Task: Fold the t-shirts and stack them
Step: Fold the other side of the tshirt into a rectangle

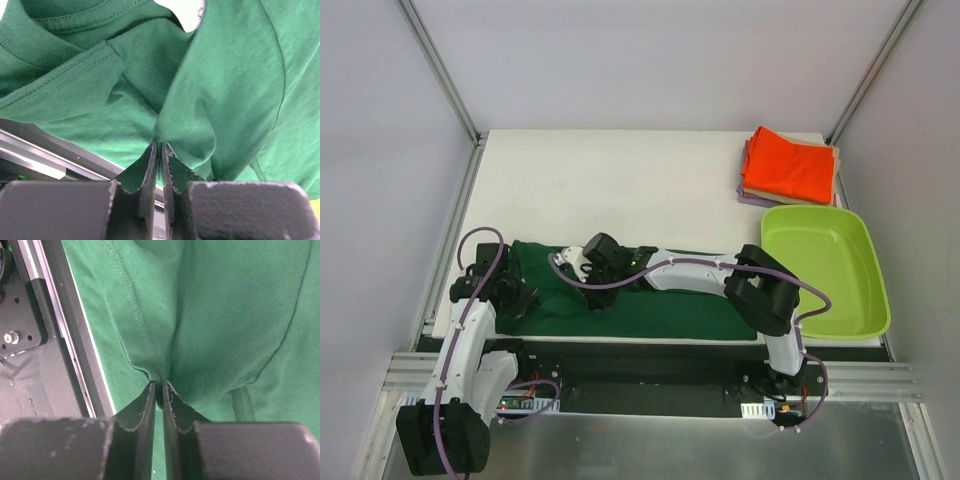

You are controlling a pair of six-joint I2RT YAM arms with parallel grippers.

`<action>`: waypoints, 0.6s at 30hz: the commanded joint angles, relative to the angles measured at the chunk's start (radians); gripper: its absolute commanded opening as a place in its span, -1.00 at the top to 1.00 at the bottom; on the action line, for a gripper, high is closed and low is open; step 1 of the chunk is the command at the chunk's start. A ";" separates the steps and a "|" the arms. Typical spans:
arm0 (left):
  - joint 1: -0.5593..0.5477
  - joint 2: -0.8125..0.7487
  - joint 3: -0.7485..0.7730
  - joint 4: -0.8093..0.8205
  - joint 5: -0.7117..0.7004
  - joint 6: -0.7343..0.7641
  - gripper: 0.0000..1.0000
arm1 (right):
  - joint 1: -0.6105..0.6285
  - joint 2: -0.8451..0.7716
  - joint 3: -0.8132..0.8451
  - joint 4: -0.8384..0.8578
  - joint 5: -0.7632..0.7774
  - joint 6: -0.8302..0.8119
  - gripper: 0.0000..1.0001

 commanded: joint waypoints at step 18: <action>-0.004 -0.160 0.174 -0.025 0.083 -0.023 -0.98 | -0.089 -0.324 -0.144 -0.066 0.099 0.067 -0.93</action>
